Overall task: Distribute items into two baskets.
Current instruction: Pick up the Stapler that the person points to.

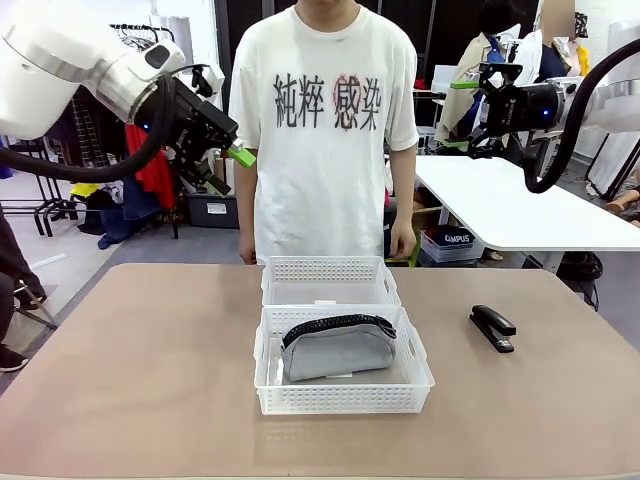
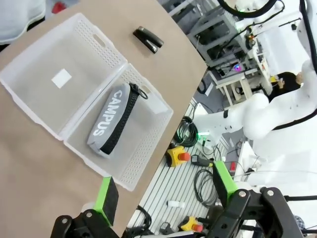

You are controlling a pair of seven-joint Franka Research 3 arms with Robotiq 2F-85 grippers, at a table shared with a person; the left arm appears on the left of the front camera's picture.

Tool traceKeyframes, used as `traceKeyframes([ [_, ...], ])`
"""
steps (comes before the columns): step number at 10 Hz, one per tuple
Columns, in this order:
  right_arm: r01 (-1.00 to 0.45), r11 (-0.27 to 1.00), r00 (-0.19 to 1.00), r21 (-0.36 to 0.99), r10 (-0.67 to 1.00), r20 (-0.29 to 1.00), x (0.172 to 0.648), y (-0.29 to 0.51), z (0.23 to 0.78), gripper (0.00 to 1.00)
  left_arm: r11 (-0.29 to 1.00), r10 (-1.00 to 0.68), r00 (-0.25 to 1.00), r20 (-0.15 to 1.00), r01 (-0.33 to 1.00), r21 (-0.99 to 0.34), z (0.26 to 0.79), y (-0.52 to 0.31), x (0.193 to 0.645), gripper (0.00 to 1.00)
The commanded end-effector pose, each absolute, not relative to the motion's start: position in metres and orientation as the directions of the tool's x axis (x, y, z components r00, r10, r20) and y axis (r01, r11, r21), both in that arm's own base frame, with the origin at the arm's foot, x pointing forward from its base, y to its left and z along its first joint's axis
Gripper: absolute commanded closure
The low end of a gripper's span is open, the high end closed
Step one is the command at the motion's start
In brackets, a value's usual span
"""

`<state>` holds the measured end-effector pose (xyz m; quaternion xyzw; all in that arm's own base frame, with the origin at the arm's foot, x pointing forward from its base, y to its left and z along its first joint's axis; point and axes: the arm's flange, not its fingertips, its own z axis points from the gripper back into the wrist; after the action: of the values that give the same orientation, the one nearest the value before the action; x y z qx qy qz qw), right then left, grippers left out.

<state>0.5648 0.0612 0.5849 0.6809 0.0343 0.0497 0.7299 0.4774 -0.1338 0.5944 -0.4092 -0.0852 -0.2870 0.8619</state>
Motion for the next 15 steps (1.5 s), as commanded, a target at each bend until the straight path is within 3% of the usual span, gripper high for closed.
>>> traceKeyframes([
  [1,-0.030,0.065,0.992,0.997,0.121,0.022,0.564,0.062,0.587,0.00,0.510,-0.445,0.820,0.360,0.563,-0.651,0.597,-0.137,0.482,0.00],
  [4,-0.030,0.065,0.992,0.997,0.121,0.022,0.564,0.062,0.587,0.00,0.500,-0.437,0.818,0.374,0.567,-0.655,0.592,-0.138,0.481,0.00],
  [5,-0.030,0.065,0.992,0.997,0.121,0.022,0.564,0.062,0.587,0.00,0.466,-0.382,0.876,0.295,0.458,-0.757,0.598,-0.125,0.488,0.00],
  [8,-0.030,0.065,0.992,0.997,0.121,0.022,0.564,0.062,0.587,0.00,0.455,-0.164,0.977,0.135,0.197,-0.869,0.620,-0.073,0.501,0.00],
  [10,-0.030,0.065,0.992,0.997,0.121,0.022,0.564,0.062,0.587,0.00,0.325,-0.046,0.996,0.080,0.091,-0.941,0.635,-0.039,0.508,0.00],
  [12,-0.030,0.065,0.992,0.997,0.121,0.022,0.564,0.062,0.587,0.00,0.227,0.017,0.999,0.046,0.041,-0.973,0.636,-0.015,0.519,0.00],
  [15,-0.030,0.065,0.992,0.997,0.121,0.022,0.564,0.062,0.587,0.00,0.061,-0.079,0.990,0.115,0.120,-0.991,0.630,-0.012,0.523,0.00],
])
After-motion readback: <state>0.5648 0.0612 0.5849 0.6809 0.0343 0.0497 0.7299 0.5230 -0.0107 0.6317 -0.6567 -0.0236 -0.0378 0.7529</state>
